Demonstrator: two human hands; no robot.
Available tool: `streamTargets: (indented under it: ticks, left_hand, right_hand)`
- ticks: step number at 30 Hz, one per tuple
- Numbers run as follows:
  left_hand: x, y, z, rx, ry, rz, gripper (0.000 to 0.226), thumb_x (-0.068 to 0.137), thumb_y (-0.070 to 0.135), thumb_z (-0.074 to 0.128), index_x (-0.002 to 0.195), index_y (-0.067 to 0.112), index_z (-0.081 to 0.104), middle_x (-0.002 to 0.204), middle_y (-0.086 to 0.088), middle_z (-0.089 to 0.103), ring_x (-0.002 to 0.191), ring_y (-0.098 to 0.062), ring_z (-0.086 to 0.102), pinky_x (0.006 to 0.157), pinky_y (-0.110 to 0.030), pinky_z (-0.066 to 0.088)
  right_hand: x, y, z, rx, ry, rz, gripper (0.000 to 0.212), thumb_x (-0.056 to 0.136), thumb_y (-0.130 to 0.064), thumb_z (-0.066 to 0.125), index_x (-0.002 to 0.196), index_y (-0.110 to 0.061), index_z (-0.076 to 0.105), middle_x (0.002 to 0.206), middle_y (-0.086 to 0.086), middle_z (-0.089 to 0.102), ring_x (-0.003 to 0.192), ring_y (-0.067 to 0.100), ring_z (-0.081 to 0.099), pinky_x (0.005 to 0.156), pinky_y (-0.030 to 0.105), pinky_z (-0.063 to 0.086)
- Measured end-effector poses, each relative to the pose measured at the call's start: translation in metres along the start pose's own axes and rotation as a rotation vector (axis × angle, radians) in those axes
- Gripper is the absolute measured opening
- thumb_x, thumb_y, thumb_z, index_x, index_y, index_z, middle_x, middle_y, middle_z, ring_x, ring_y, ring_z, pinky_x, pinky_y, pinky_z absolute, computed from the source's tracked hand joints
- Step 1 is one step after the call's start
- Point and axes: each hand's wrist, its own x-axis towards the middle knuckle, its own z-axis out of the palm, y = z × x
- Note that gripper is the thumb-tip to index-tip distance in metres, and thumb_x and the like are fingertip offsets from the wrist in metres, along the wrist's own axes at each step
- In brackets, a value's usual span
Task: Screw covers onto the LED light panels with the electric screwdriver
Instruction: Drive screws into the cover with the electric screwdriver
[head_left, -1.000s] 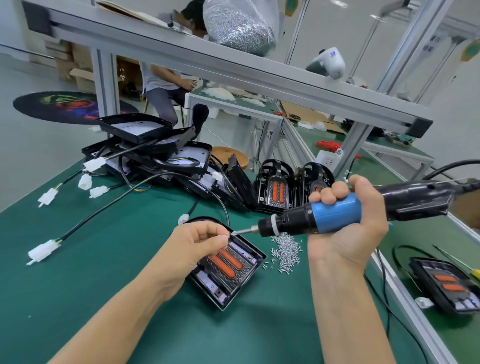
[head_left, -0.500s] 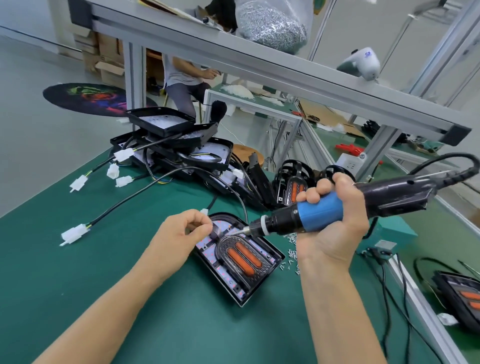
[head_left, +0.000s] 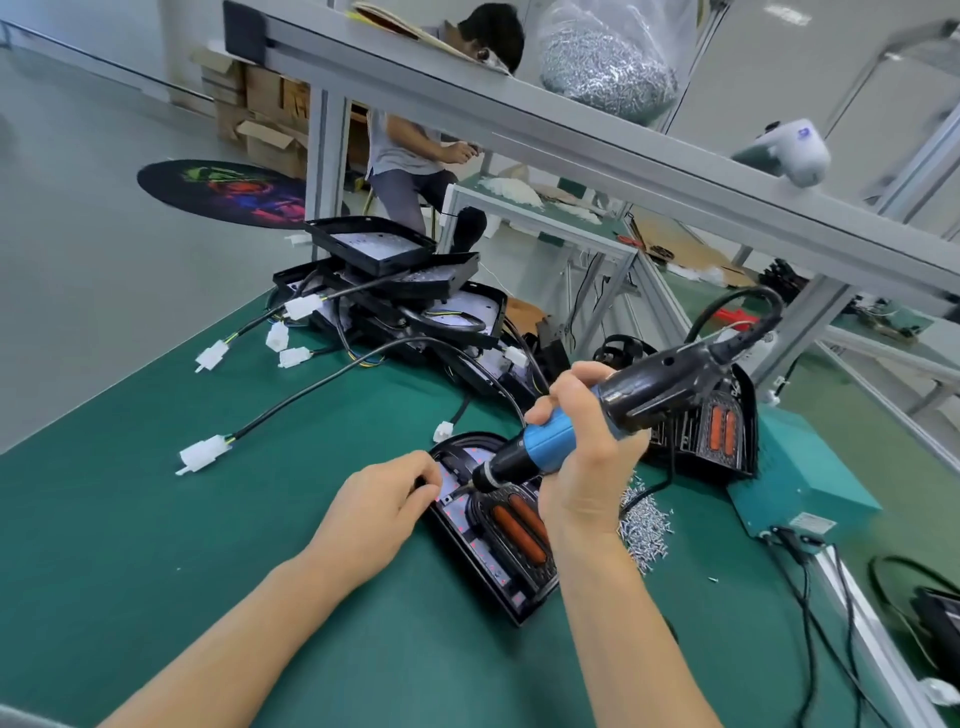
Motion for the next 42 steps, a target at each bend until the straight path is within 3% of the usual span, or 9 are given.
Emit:
streamTargets:
  ticks: [19,25,27,30,35,38,42]
  left_hand:
    - [0.001,0.001,-0.001,0.011,-0.012,-0.006,0.013,0.092,0.018,0.056,0.082,0.026,0.055,0.062,0.024,0.051,0.058,-0.004,0.043,0.055,-0.016,0.033]
    - [0.002,0.002,-0.001,0.03,-0.014,0.001,0.013,0.092,0.018,0.056,0.082,0.026,0.055,0.062,0.025,0.052,0.058,-0.004,0.044,0.054,-0.017,0.031]
    - [0.003,0.003,-0.001,0.05,-0.014,0.007,0.012,0.092,0.018,0.057,0.082,0.025,0.055,0.064,0.028,0.052,0.06,-0.002,0.045,0.055,-0.017,0.031]
    - [0.004,0.008,-0.003,0.067,0.003,-0.002,0.016,0.091,0.017,0.058,0.079,0.028,0.054,0.071,0.032,0.054,0.064,-0.001,0.047,0.056,-0.017,0.032]
    - [0.017,0.041,0.0,0.007,0.061,0.036,0.02,0.087,0.013,0.061,0.076,0.029,0.056,0.067,0.026,0.054,0.062,0.0,0.048,0.058,-0.019,0.032]
    - [0.039,0.074,0.018,0.018,-0.001,0.14,0.016,0.088,0.017,0.06,0.078,0.029,0.057,0.073,0.018,0.057,0.071,-0.003,0.051,0.071,-0.03,0.041]
    - [0.078,0.118,0.061,0.217,-0.204,0.288,0.01,0.092,0.022,0.055,0.085,0.024,0.062,0.085,0.01,0.054,0.09,-0.017,0.055,0.085,-0.034,0.039]
  right_hand:
    - [-0.001,0.009,0.006,-0.095,-0.034,-0.043,0.029,0.07,0.001,0.059,0.062,-0.026,0.061,0.054,-0.004,0.056,0.051,0.02,0.05,0.056,0.028,0.043]
    - [-0.003,0.005,0.002,-0.059,-0.043,-0.038,0.015,0.068,-0.012,0.067,0.065,-0.026,0.062,0.055,-0.005,0.056,0.055,0.025,0.05,0.062,0.034,0.043]
    - [-0.003,0.0,-0.003,0.0,0.002,-0.037,0.012,0.067,-0.014,0.069,0.07,-0.023,0.06,0.057,-0.003,0.055,0.053,0.022,0.052,0.059,0.031,0.043]
    - [-0.002,-0.015,-0.02,0.12,0.131,-0.071,0.015,0.071,-0.002,0.063,0.074,-0.014,0.055,0.062,0.001,0.051,0.052,0.02,0.051,0.056,0.029,0.044]
    - [-0.001,-0.051,-0.063,0.192,0.317,-0.209,0.014,0.072,-0.004,0.058,0.081,-0.013,0.051,0.061,0.001,0.051,0.05,0.017,0.05,0.059,0.027,0.045]
    - [0.001,-0.07,-0.089,0.186,0.42,-0.266,0.016,0.071,-0.005,0.058,0.082,-0.015,0.051,0.062,0.001,0.048,0.05,0.015,0.05,0.06,0.026,0.045]
    - [0.004,-0.082,-0.115,0.157,0.473,-0.298,0.015,0.073,-0.005,0.059,0.082,-0.016,0.053,0.064,0.002,0.048,0.051,0.014,0.05,0.058,0.025,0.046]
